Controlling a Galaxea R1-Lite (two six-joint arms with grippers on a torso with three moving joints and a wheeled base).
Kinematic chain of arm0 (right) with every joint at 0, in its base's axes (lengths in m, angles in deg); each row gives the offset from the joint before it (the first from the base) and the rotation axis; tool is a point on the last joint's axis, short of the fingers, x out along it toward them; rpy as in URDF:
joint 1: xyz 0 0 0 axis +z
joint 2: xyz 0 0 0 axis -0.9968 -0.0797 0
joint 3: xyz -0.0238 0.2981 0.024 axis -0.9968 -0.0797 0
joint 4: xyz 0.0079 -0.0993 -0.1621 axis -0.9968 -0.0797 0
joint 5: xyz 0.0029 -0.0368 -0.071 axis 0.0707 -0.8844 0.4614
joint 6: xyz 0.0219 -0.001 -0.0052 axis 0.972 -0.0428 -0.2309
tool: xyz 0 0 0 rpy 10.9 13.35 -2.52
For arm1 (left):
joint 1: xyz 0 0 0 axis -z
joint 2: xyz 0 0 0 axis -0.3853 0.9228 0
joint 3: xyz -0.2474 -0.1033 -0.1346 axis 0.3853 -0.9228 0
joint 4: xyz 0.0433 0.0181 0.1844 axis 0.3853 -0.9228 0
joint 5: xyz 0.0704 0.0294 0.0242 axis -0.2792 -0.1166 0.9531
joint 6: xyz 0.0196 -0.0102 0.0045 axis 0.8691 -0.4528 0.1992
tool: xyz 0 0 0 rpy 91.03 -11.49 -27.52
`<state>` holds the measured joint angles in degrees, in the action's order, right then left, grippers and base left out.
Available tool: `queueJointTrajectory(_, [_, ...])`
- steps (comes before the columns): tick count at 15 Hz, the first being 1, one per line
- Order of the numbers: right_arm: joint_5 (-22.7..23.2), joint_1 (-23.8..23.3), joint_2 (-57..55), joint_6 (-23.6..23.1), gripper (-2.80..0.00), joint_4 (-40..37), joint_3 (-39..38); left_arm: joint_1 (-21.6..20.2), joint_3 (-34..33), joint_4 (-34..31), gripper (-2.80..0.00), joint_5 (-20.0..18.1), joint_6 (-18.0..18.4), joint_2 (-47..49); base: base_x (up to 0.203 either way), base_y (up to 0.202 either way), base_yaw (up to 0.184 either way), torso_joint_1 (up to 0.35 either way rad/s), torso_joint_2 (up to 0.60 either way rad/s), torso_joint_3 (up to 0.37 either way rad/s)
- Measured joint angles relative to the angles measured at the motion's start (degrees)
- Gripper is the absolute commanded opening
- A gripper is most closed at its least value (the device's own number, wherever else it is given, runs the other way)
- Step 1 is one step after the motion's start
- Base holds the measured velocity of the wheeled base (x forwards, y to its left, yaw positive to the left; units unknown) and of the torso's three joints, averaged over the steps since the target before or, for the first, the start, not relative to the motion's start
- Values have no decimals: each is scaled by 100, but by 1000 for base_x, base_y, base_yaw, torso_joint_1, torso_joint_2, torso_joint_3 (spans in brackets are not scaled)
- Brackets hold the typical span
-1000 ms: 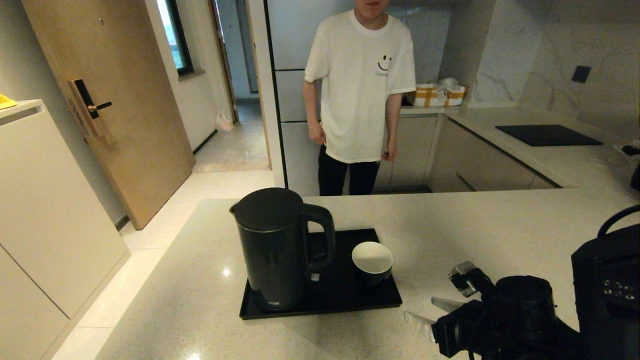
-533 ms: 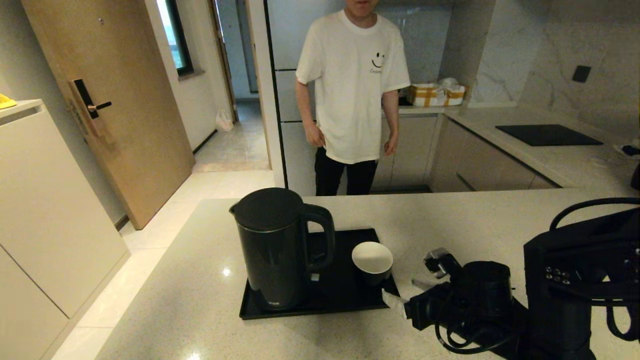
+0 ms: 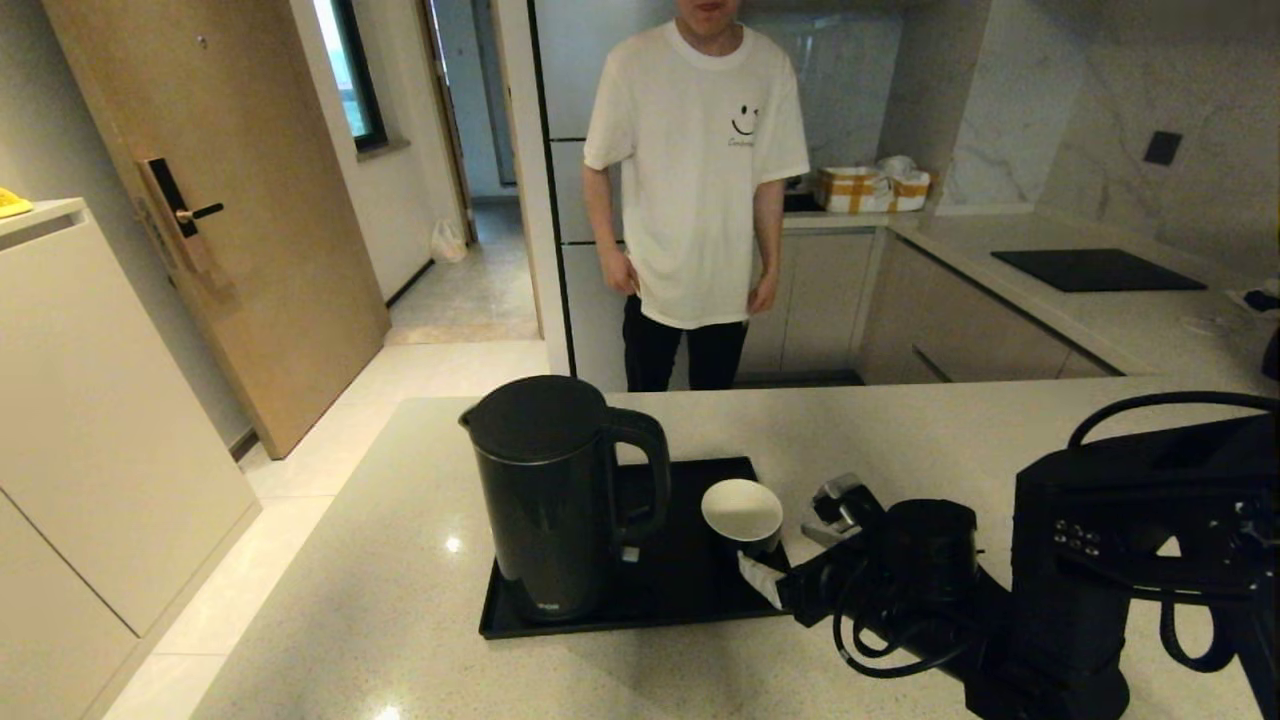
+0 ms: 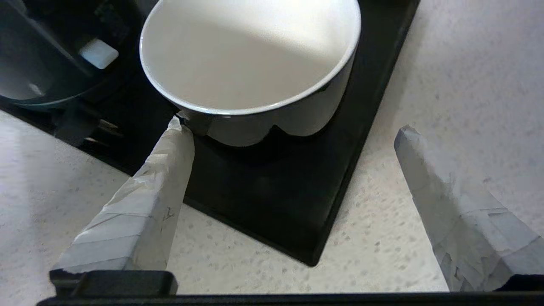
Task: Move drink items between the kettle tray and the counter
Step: Pick up the tea cup
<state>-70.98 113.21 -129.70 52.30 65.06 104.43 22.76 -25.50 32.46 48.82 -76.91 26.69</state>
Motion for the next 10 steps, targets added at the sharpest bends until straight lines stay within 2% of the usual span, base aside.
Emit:
queueJointTrajectory(3, [-373, 211, -310, -324, 0, 272, -170, 0, 0, 2, -280, 0, -1, 0, 0, 0, 0, 0, 0, 0])
queueJointTrajectory(10, [-110, 257, -496, -242, 0, 284, -246, 0, 0, 2, -280, -2, -1, 0, 0, 0, 0, 0, 0, 0])
